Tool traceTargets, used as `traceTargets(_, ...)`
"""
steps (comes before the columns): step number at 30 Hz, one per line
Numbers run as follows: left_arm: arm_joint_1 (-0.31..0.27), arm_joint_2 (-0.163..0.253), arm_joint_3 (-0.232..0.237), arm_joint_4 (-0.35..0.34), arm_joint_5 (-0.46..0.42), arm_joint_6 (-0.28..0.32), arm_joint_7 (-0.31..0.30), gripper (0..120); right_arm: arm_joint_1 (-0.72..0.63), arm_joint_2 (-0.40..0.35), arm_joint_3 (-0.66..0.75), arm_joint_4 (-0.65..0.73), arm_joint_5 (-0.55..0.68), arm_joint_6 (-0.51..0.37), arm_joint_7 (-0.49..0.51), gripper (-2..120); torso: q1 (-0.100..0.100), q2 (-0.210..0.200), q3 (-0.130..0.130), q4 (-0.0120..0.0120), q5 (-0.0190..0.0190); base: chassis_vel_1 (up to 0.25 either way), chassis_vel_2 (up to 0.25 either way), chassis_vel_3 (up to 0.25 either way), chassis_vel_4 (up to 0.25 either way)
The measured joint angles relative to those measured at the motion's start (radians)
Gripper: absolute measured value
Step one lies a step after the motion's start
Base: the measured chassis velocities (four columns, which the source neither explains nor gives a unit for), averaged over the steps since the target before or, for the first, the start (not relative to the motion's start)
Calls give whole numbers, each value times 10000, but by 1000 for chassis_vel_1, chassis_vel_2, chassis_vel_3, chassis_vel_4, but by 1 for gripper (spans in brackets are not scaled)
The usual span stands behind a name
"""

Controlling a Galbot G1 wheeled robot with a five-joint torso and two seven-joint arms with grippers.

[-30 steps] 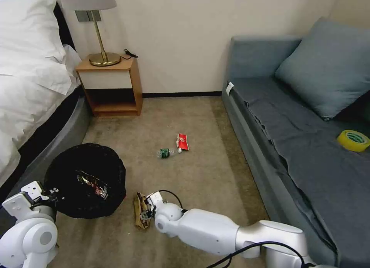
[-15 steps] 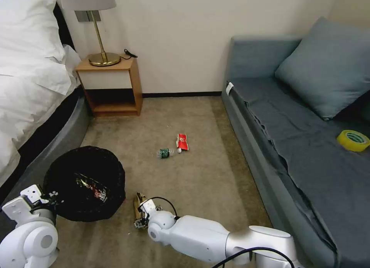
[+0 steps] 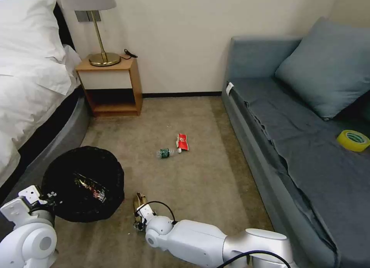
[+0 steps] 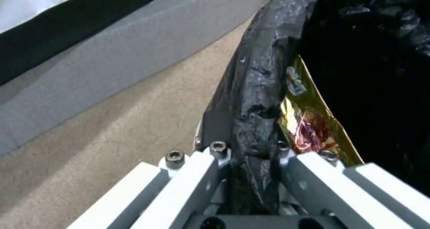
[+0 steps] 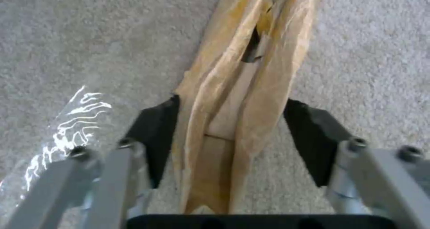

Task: Pick up the trash bin, then pick up the garbage on the floor and place it into the trash bin.

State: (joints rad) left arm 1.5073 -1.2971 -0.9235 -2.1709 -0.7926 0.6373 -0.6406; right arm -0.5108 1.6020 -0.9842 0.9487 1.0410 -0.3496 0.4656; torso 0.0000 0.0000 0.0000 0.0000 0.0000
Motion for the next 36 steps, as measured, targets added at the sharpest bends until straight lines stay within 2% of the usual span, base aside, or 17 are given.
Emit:
traceTargets(2, -27, 15, -3, 26, -1, -8, 0, 2, 2, -55, 0, 30, -3, 45, -3, 48, 0, 0, 0, 0, 0, 0, 0, 0, 0)
traceTargets(3, -27, 15, -3, 26, -1, -8, 0, 2, 2, -55, 0, 30, -3, 45, -3, 48, 0, 0, 0, 0, 0, 0, 0, 0, 0)
traceTargets(7, -61, 36, -4, 25, -17, -9, 0, 2, -18, -176, -25, 97, -15, 84, -32, 30, 0, 0, 0, 0, 0, 0, 0, 0, 0)
traceTargets(8, -61, 36, -4, 25, -17, -9, 0, 2, -18, -176, -25, 97, -15, 84, -32, 30, 0, 0, 0, 0, 0, 0, 0, 0, 0)
traceTargets(12, -78, 34, -5, 66, -22, -9, 0, 2, -32, -288, -81, 229, -20, 148, -60, 11, 0, 0, 0, 0, 0, 0, 0, 0, 0)
traceTargets(13, -78, 34, -5, 66, -22, -9, 0, 2, -32, -288, -81, 229, -20, 148, -60, 11, 0, 0, 0, 0, 0, 0, 0, 0, 0)
traceTargets(15, -80, 24, -2, 89, -22, -20, 0, 2, -30, -402, -113, 386, -19, 264, -68, 1, 0, 0, 0, 1, 0, 0, 0, 0, 0)
traceTargets(25, -80, 98, 20, 116, -15, -49, -5, 2, 99, -1366, -148, 1913, 186, 392, 210, 0, 0, 0, 0, 1, 1, 0, 0, 0, 0)
traceTargets(36, -142, 233, 166, 140, -59, -50, -2, 2, 865, -2917, 2326, 4277, 39, -496, 1031, 0, 0, 0, 1, -1, 2, 0, 0, 0, 0)
